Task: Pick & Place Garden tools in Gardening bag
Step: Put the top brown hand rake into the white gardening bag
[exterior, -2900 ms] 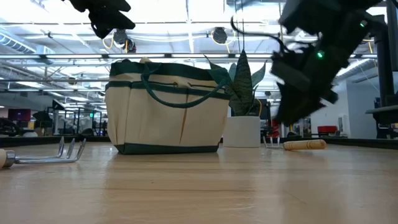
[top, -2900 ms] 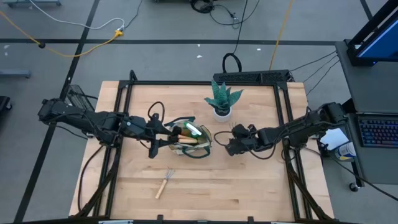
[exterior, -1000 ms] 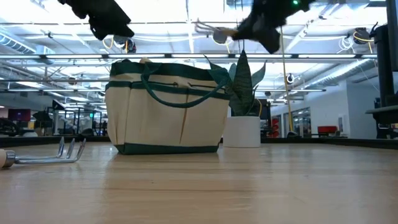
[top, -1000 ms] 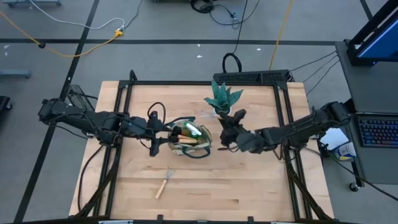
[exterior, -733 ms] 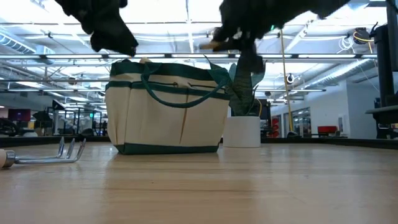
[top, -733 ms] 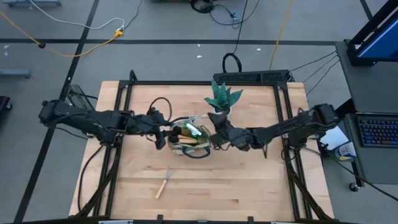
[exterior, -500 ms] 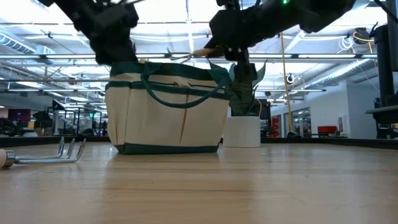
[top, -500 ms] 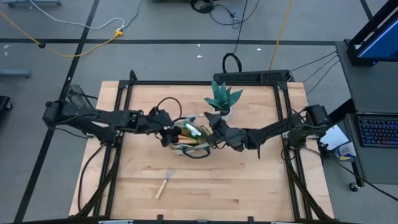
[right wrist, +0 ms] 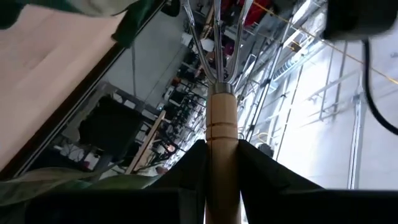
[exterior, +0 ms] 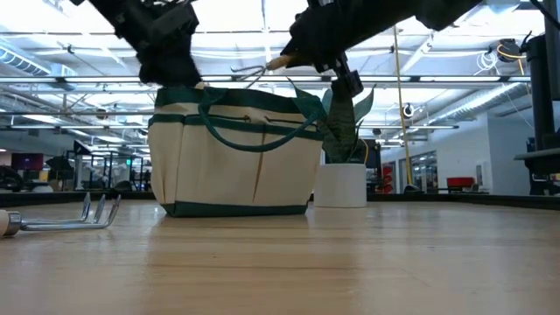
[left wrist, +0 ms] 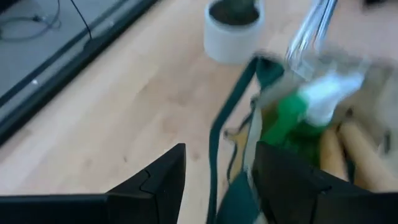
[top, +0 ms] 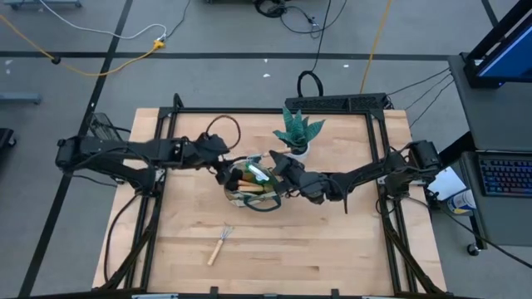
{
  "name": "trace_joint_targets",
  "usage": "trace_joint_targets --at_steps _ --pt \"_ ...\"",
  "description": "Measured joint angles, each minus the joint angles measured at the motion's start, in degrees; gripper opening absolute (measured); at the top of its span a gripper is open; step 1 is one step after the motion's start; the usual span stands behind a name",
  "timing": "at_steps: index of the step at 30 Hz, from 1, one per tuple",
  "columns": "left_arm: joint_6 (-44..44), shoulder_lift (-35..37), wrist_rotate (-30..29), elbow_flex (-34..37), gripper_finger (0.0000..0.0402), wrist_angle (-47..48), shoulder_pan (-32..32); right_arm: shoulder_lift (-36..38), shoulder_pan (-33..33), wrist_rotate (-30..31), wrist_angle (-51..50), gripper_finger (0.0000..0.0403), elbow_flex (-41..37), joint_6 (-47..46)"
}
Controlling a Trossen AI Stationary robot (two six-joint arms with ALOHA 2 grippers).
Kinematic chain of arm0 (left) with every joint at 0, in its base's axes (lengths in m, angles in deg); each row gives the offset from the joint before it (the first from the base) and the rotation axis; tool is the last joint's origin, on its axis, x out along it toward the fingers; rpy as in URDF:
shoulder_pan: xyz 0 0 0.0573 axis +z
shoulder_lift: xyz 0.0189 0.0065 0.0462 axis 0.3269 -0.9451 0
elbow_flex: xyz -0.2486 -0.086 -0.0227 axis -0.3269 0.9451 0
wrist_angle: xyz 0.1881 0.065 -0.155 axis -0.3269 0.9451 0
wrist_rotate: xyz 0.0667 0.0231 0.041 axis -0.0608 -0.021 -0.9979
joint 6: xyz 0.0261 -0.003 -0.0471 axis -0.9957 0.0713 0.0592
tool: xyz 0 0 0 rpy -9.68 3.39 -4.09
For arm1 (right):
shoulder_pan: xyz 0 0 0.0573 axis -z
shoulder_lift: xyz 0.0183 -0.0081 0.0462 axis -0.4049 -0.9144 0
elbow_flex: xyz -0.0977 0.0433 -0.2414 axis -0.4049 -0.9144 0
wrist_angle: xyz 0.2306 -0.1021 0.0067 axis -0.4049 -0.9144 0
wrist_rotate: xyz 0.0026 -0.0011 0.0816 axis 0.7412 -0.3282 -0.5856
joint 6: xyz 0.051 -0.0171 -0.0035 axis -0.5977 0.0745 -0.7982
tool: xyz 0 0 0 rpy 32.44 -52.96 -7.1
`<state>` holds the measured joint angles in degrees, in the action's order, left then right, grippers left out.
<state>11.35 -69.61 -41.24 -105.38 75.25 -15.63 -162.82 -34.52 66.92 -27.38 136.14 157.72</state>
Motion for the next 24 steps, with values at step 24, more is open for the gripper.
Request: trace_joint_targets --at_steps 24 --pt "-6.8 -10.9 12.08 -0.89 0.0149 -3.85 6.14 0.02 1.61 -9.6 -11.57 0.0057 -0.07 -14.7"
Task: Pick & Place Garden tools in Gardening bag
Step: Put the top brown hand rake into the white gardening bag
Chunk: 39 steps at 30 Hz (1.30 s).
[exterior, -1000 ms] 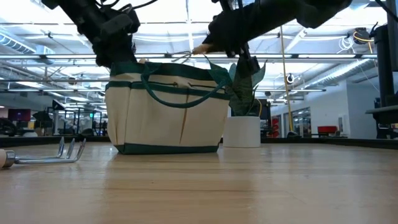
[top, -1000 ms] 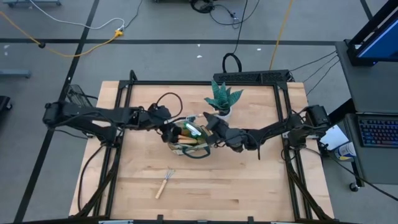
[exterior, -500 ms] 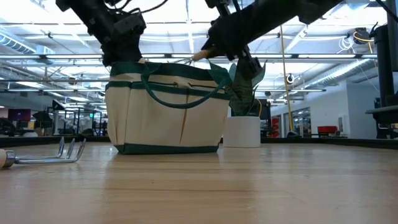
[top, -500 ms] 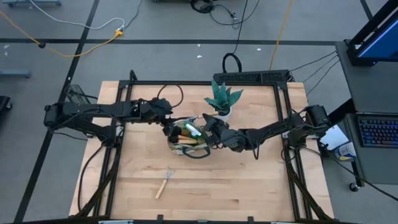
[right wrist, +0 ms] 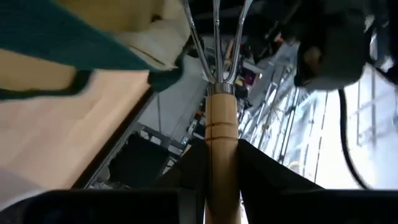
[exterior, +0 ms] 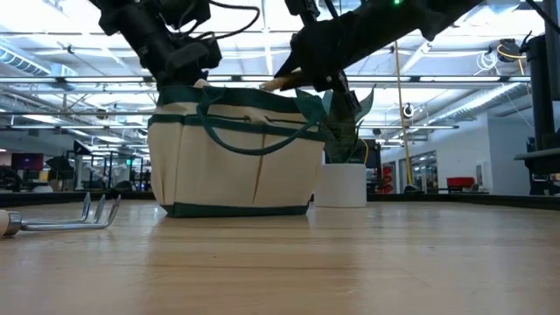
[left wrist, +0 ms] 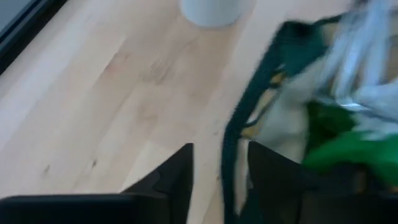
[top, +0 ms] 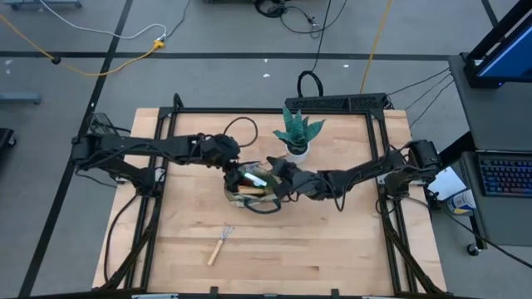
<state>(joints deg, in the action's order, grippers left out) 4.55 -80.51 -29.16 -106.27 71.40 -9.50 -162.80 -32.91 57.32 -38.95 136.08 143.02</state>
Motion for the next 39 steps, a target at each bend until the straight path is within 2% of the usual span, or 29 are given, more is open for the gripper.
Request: trace_joint_targets --at_steps 4,8,13,16,20,24,29,34,39 --pt "-0.51 1.08 1.31 -0.1 0.0086 0.21 0.31 0.0 1.26 0.49 3.25 0.0057 0.0 0.13" --pt "-2.9 3.66 1.9 -1.62 0.0035 0.3 0.81 0.04 1.67 0.02 4.94 0.0057 0.0 4.31" --pt "-6.15 5.31 9.8 -2.89 0.0004 0.24 1.59 0.03 1.58 -3.68 0.95 0.0057 -0.02 3.26" --pt "-6.92 5.2 12.09 -2.95 0.0016 1.2 1.68 0.04 1.63 -3.91 0.99 0.0057 -0.02 1.35" --pt "-7.71 4.54 11.78 -2.93 0.0056 3.06 1.81 0.04 1.61 -3.89 1.43 0.0057 -0.02 1.3" --pt "-9.41 4.56 8.9 -2.93 0.0099 3.16 2.52 0.04 1.61 -3.82 1.36 0.0057 -0.02 1.42" --pt "-9.54 3.75 10.26 -2.93 0.0143 3.87 2.86 0.04 1.56 -3.7 1.34 0.0057 -0.02 1.09" --pt "-9.51 0.04 10.65 -2.92 0.0164 3.54 2.62 0.04 1.58 -3.69 1.36 0.0057 -0.02 0.91" --pt "-9.99 -2.64 10.53 -2.91 0.0164 3.7 2.89 0.03 1.87 -3.85 1.38 0.0057 -0.02 -2.35"
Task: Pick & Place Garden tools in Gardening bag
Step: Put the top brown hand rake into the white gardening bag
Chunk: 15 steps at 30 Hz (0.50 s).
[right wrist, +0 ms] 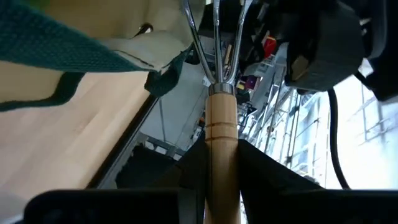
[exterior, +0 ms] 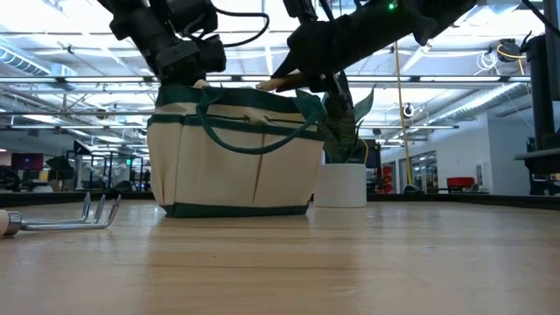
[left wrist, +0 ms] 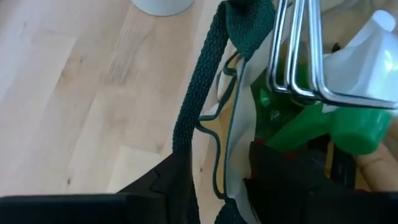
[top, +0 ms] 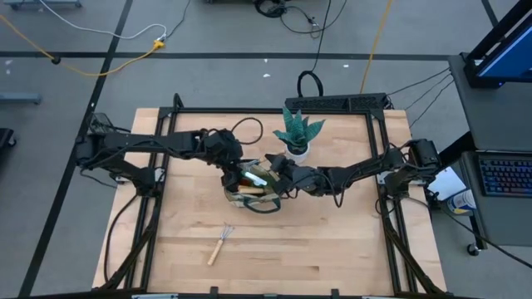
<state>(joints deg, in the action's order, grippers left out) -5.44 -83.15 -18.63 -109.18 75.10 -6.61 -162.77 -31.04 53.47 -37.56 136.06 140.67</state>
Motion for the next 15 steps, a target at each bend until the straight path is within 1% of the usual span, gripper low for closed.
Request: trace_joint_targets --at_steps 2,4,7,10,11,15 --pt "-0.92 -0.08 0.01 0.0 0.0152 -0.19 0.0 -0.01 0.1 -0.05 0.02 0.0057 0.0 -1.83" --pt "-2.13 -0.05 0.04 0.0 0.0128 -1.02 0.0 -0.01 0.31 -0.92 0.04 0.0057 0.0 -4.16" --pt "-2.59 0.59 0.16 0.0 0.0075 -2.01 0.0 -0.01 0.83 -5.83 0.09 0.0057 0.0 -8.66" --pt "-2.62 0.7 0.27 -0.02 0.0017 -4.4 0.22 -0.01 1.55 -9.69 0.48 0.0057 0.0 -10.48" --pt "-2.46 0.66 0.33 -0.14 0.001 -4.49 0.41 -0.03 1.88 -10.37 0.96 0.0057 0.0 -10.98" --pt "-2.96 0.64 0.11 -1.99 0.0014 -4.88 0.55 -0.03 3.16 -10.42 2.37 0.0057 0.0 -10.65"
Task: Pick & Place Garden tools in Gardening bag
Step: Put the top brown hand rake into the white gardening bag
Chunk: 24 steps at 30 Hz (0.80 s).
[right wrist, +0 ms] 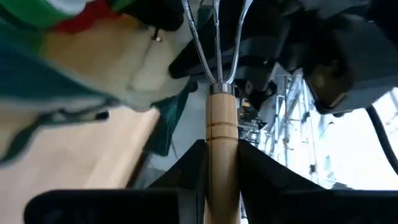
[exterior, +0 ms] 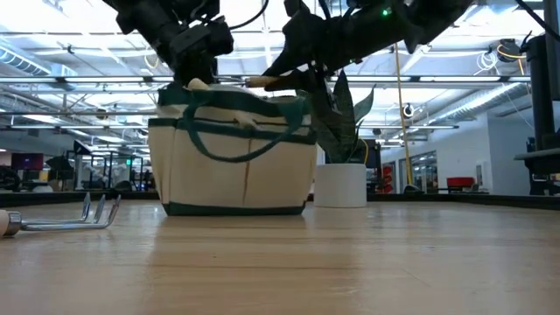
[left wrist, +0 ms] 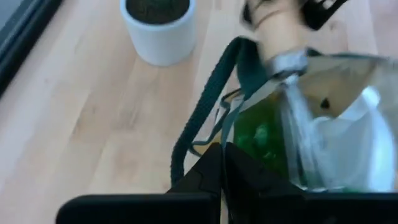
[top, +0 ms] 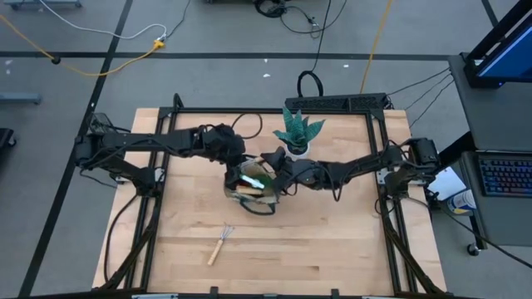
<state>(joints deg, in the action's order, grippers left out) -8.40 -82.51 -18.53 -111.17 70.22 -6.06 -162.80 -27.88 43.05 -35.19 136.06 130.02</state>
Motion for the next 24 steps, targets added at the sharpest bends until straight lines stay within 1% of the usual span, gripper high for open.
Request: trace_joint_targets --at_steps 2,5,8,11,14,17,20,22,24 --pt "-0.23 0.0 -0.11 -0.79 0.0008 0.26 0.02 0.0 0.29 1.32 0.94 0.0057 0.0 3.82" --pt "-0.22 -0.02 -0.15 -2.43 0.0006 0.39 0.15 0.0 0.23 4.22 3.13 0.0057 0.0 13.87" --pt "-0.98 -0.02 -0.11 -3.24 0.0012 0.83 0.56 0.0 0.14 4.4 2.82 0.0057 0.0 20.3" --pt "-0.61 -0.91 -0.18 -3.28 0.0006 2.23 1.37 0.0 -0.17 4.58 2.21 0.0057 0.0 22.64" --pt "1.44 -1.87 -0.09 -3.28 0.0006 3.73 2.73 0.02 -0.2 4.92 -1.16 0.0057 0.04 23.3" --pt "1.81 -2.11 -0.16 -3.28 0.0014 4.16 4.2 0.0 0.35 6.92 -3.53 0.0057 0.04 24.63" --pt "1.91 -2.08 -0.13 -3.28 0.0009 4.07 5.13 0.02 0.79 8.76 -4.77 0.0059 0.09 27.56" --pt "1.96 -2.08 0.19 -3.28 0.0005 4.07 5.64 0.02 1.2 7.4 -4.75 0.0067 0.09 29.35" --pt "1.97 -2.08 0.58 -3.28 0.0007 4.05 6.36 0.02 1.77 4.17 -4.44 0.0081 0.09 30.24"
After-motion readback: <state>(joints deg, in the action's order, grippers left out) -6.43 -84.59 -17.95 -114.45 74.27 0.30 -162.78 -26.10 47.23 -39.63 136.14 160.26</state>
